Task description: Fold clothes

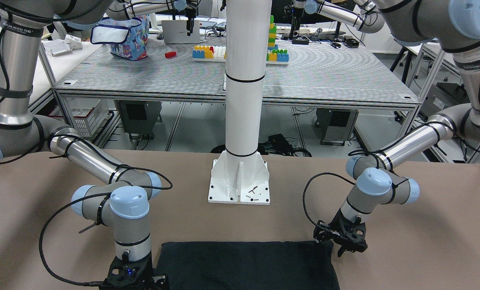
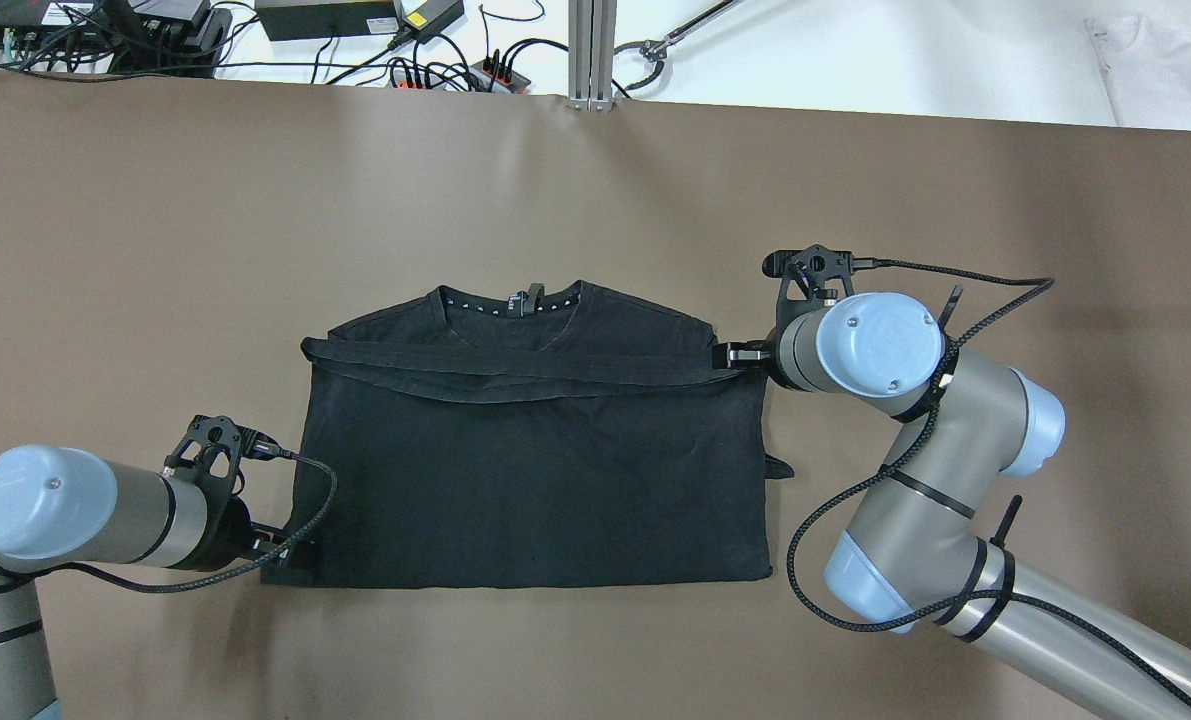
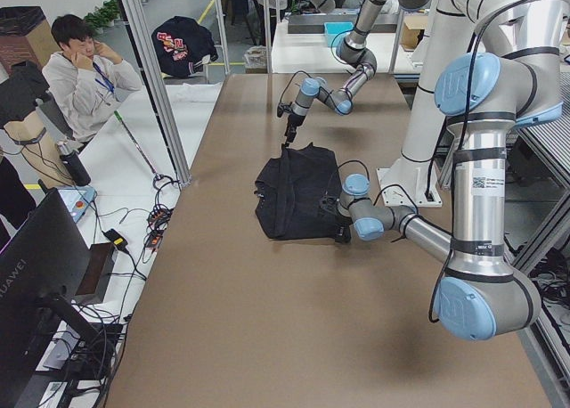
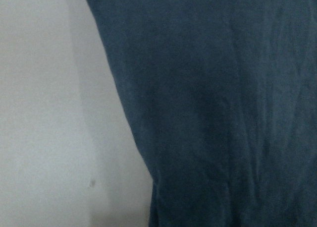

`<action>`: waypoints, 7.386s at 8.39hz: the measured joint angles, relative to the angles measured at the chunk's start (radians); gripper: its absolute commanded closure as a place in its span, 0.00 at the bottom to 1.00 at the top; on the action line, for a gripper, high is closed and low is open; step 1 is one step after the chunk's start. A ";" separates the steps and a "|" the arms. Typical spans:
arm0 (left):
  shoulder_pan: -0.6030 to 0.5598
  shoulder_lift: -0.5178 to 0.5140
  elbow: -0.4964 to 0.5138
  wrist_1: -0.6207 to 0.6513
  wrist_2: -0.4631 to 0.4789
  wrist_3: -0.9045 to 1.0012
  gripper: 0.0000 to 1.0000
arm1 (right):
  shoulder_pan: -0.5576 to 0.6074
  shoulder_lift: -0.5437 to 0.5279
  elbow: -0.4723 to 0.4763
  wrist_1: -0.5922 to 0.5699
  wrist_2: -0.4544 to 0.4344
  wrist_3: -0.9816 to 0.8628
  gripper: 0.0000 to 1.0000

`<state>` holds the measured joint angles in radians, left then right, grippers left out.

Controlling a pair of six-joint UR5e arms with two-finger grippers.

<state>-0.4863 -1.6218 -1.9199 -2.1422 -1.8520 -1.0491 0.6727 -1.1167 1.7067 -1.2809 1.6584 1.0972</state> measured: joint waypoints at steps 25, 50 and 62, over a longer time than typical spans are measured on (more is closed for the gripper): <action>-0.425 -0.971 1.132 0.005 0.010 0.177 1.00 | 0.001 -0.011 -0.001 0.017 -0.002 0.001 0.06; -0.526 -0.821 0.947 -0.002 -0.035 0.365 0.00 | -0.282 -0.091 0.193 0.027 -0.178 0.570 1.00; -0.517 -0.811 0.932 -0.003 -0.035 0.346 0.00 | -0.269 -0.001 0.211 -0.193 -0.284 0.229 0.06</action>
<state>-1.0036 -2.4329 -0.9879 -2.1451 -1.8868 -0.7035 0.4035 -1.1176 1.9182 -1.4743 1.3743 1.3265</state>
